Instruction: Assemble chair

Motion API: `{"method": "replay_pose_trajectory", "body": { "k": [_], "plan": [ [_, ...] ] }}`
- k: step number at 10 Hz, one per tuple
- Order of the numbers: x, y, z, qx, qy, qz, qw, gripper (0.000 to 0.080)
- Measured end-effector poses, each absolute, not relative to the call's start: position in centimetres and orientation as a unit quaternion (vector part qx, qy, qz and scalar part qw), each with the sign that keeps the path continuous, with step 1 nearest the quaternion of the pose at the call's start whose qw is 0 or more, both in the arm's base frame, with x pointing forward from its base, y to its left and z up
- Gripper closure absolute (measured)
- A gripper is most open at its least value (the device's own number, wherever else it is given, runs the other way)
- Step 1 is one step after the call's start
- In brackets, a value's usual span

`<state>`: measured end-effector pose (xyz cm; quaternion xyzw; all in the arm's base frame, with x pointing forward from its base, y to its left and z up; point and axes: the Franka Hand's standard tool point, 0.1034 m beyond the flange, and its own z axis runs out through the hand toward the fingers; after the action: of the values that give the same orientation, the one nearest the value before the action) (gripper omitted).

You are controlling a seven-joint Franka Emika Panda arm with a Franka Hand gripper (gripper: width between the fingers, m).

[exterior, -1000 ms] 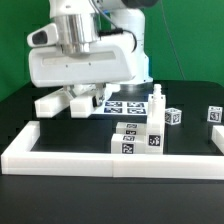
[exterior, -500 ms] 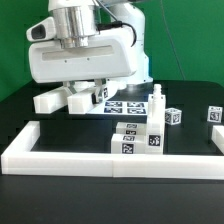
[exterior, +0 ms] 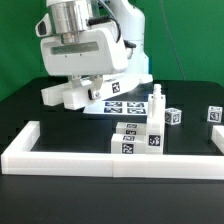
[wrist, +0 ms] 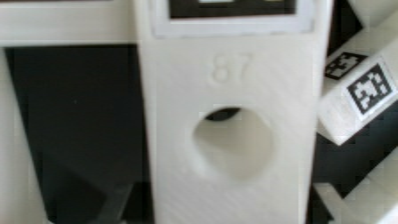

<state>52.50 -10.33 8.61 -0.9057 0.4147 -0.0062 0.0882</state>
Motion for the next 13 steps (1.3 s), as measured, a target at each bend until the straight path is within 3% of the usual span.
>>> {"method": "replay_pose_trajectory", "body": {
  "k": [5,9,13],
  "plan": [
    [53.4,-8.9,10.9,-0.789,0.605,0.011,0.107,0.0511],
    [53.4,-8.6,11.0,-0.772,0.626,0.015,0.108,0.0511],
    [55.7,-5.6,13.0,-0.738,0.663,0.05,0.115,0.051]
  ]
}}
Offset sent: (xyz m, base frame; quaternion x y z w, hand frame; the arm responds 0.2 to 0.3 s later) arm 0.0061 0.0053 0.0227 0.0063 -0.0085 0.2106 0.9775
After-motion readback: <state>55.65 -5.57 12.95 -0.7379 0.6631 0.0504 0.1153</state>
